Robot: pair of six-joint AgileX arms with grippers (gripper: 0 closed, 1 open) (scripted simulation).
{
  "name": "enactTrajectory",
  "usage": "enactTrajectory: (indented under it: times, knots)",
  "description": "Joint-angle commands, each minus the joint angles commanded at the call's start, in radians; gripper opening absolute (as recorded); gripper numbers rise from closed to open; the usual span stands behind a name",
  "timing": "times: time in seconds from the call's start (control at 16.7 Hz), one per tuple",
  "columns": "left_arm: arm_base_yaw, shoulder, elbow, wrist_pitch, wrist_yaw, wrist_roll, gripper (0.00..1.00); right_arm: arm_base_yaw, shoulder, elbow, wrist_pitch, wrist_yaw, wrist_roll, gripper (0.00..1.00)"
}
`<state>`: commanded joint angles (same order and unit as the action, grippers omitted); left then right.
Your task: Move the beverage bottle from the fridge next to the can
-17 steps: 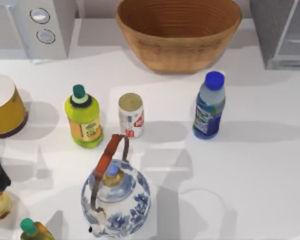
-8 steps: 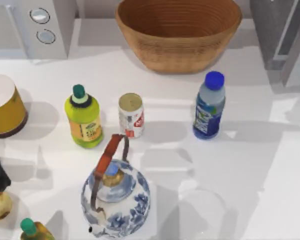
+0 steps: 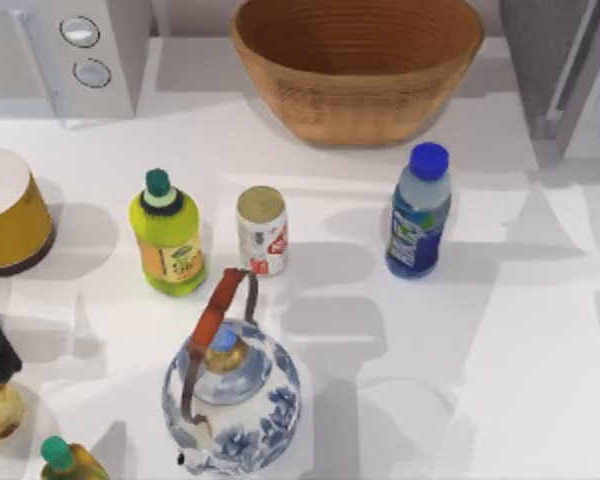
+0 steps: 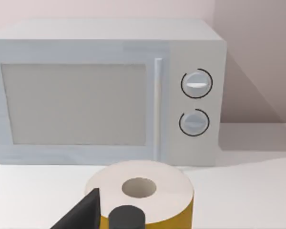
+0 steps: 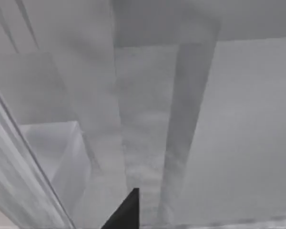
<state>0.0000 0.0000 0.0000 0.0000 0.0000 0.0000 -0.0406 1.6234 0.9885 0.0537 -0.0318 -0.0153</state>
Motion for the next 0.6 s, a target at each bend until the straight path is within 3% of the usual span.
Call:
enactTrajectory:
  times: [0.24,0.6]
  knots:
    - [0.0,0.0,0.0,0.0,0.0,0.0,1.0,0.002,0.069,0.06,-0.026,-0.001,0.0,1.0]
    - [0.0,0.0,0.0,0.0,0.0,0.0,1.0,0.002,0.286,0.373,-0.067,0.004,0.002,1.0]
